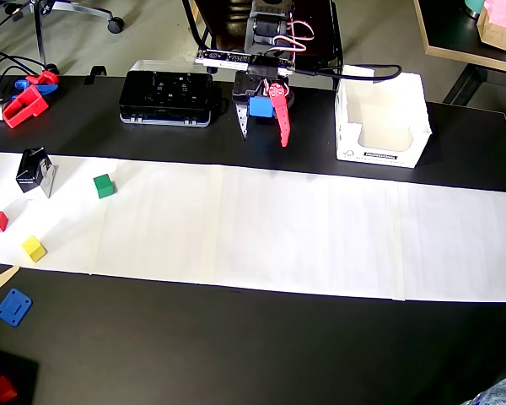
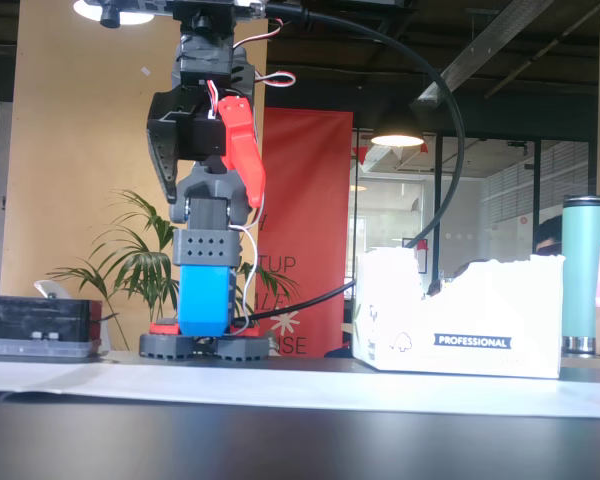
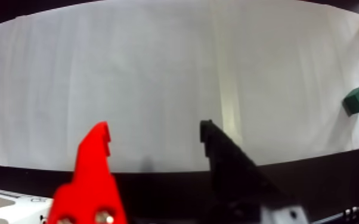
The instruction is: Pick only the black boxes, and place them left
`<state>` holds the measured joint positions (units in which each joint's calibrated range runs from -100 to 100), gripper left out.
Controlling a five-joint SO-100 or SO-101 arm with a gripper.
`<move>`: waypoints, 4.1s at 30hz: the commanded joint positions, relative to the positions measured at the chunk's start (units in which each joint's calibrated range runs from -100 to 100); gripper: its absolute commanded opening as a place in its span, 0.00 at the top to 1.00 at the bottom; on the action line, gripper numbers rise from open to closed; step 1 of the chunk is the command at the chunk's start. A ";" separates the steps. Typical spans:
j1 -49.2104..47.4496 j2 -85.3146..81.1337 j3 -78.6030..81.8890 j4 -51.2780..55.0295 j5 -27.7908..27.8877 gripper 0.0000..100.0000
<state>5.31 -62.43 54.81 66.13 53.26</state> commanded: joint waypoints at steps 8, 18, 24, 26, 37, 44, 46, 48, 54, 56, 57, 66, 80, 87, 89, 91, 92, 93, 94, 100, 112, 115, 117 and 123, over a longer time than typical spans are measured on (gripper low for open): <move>0.19 0.12 -6.41 -0.07 -0.21 0.72; 0.11 0.12 -10.93 -0.07 -0.21 0.72; 0.11 0.12 -10.93 -0.07 -0.21 0.72; 0.11 0.12 -10.93 -0.07 -0.21 0.72; 0.11 0.12 -10.93 -0.07 -0.21 0.72; 0.11 0.12 -10.75 -0.07 -0.21 0.72; -0.07 0.12 -10.57 -0.07 -0.21 0.72; 0.02 0.12 -10.57 -0.07 -0.21 0.72; -0.07 0.12 -10.57 -0.07 -0.21 0.72; -0.07 0.12 -10.48 -0.07 -0.21 0.72; 0.02 0.12 -10.13 -0.07 -0.21 0.72; 0.11 0.12 -10.22 -0.07 -0.21 0.72; 0.02 0.12 -11.10 -0.07 -0.21 0.72; 0.02 0.99 -17.04 -0.07 -0.21 0.72; 0.02 0.99 -17.31 -0.07 -0.21 0.72; 0.02 0.99 -17.04 -0.07 -0.21 0.72; 0.02 0.99 -17.40 -0.07 -0.21 0.72; 0.02 0.99 -17.75 -0.07 -0.21 0.72; 0.02 0.99 -17.84 -0.07 -0.21 0.72; 0.19 1.62 -18.02 -0.07 -0.21 0.72; 6.17 13.63 -29.10 -0.07 -0.21 0.72; 6.26 14.74 -30.96 -0.07 -0.21 0.72; 6.26 14.98 -32.74 -0.07 -0.21 0.72; 6.26 15.06 -33.36 -0.07 -0.21 0.72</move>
<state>10.29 -47.25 27.01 66.13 53.26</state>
